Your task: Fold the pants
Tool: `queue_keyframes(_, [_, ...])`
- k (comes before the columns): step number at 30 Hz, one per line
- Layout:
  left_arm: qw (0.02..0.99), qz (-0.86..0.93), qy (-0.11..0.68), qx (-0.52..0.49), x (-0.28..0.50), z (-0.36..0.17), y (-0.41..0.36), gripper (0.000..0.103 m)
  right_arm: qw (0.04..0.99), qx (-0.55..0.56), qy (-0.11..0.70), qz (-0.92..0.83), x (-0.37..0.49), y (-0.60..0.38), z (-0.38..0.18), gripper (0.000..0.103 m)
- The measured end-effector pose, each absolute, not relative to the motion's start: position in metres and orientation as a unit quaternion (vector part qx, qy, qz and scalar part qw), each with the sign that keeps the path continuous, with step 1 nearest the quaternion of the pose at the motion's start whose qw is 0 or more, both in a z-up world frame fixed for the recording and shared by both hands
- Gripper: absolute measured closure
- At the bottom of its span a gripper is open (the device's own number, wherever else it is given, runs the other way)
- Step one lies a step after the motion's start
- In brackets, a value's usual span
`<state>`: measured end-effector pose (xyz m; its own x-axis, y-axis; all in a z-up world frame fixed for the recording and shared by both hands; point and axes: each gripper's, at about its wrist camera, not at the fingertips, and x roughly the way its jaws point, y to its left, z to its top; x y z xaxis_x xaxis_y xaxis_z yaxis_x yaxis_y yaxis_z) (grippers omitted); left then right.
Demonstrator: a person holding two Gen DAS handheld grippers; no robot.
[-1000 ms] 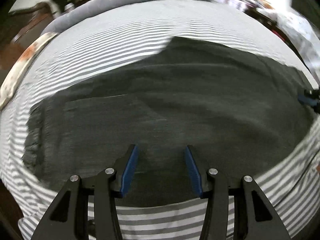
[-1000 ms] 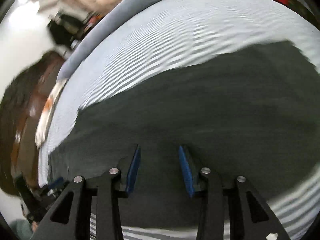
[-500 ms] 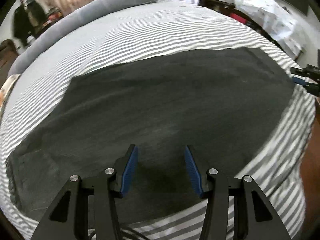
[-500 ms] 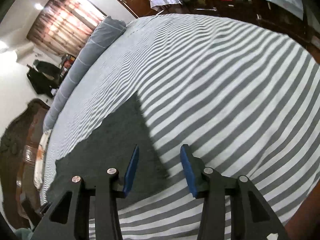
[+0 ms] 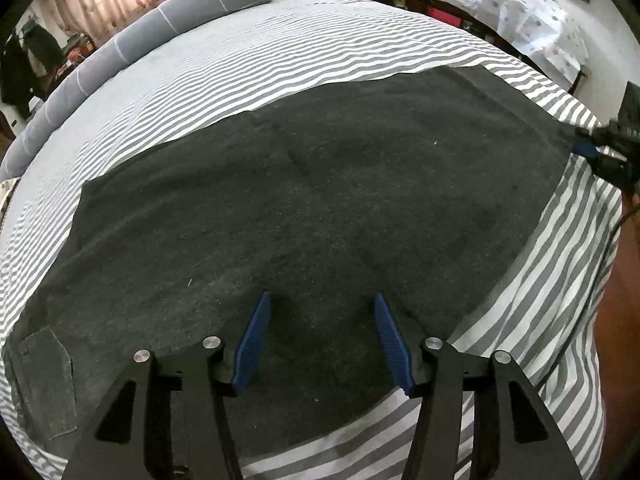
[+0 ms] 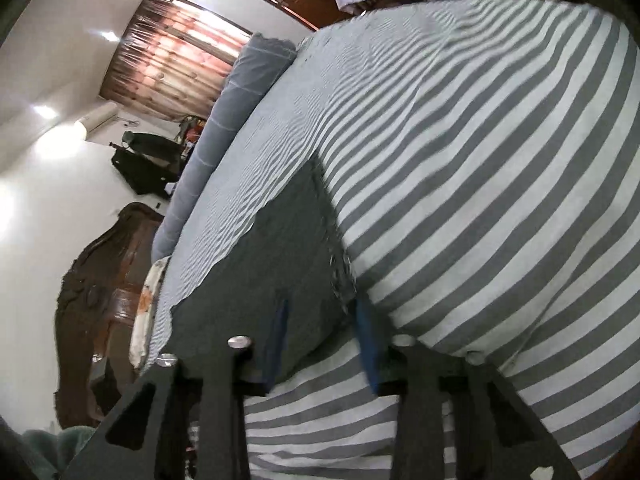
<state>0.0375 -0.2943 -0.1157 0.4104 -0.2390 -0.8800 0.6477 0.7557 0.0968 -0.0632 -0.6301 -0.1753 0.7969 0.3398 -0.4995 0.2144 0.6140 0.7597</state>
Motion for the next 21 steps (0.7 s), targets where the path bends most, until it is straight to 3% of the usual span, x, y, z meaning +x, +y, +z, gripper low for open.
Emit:
queue_keyframes(10, [0.804, -0.275, 0.491, 0.193, 0.044, -0.110, -0.288, 0.044, 0.833, 0.461, 0.305, -0.015, -0.053, -0.612, -0.163, 0.095])
queue_keyframes(21, [0.817, -0.257, 0.513, 0.056, 0.063, -0.054, -0.172, 0.043, 0.868, 0.395, 0.289, 0.080, 0.002, -0.520, -0.069, 0.096])
